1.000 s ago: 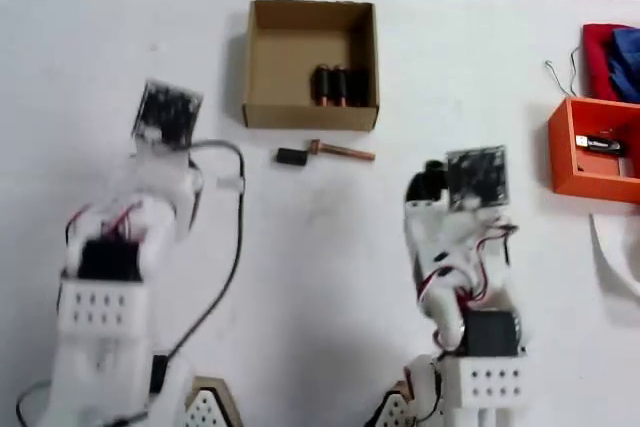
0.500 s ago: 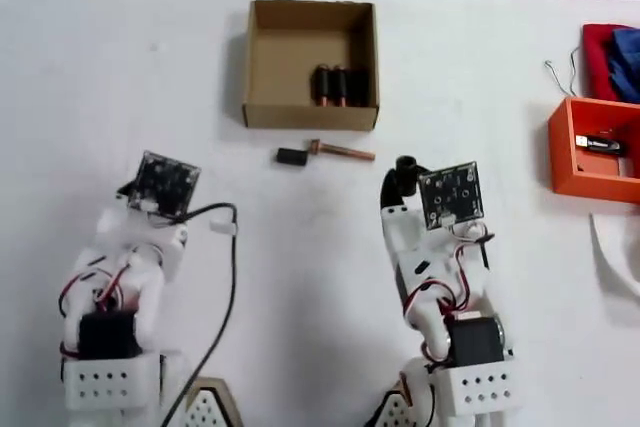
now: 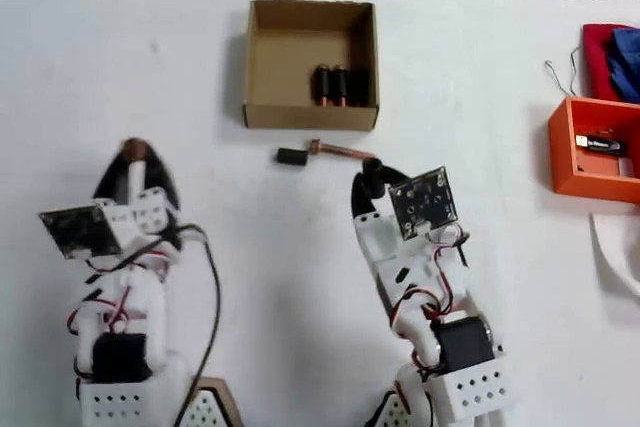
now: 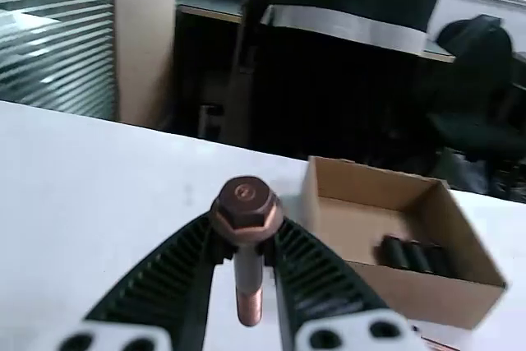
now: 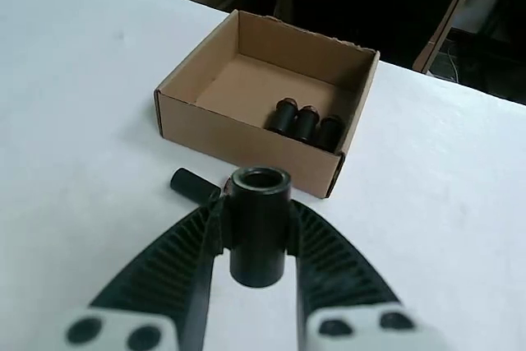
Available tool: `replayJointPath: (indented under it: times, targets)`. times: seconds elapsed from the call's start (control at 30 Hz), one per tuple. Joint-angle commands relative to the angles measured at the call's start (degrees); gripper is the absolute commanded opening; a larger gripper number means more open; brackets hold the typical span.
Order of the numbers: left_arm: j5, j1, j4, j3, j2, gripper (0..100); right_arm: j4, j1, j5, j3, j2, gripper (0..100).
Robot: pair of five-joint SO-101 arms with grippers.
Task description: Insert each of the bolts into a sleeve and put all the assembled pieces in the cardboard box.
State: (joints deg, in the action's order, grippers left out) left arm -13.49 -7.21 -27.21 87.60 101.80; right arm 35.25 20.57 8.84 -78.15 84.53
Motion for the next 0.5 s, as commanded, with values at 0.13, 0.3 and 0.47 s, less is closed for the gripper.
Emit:
replayJointPath:
  times: [0.13,0.3,0.47]
  targets:
    - [-2.02,17.41,1.76,-19.56,-12.04,3,-1.10,0.31,-0.09,0.97,1.45,2.2]
    - [-12.13,19.69,1.58,-36.79,-29.80,3,-1.27,0.22,-0.09,0.62,6.11,2.2]
    - [-20.22,20.13,1.32,-51.21,-46.68,3,-7.43,0.22,0.35,-2.20,11.38,2.2]
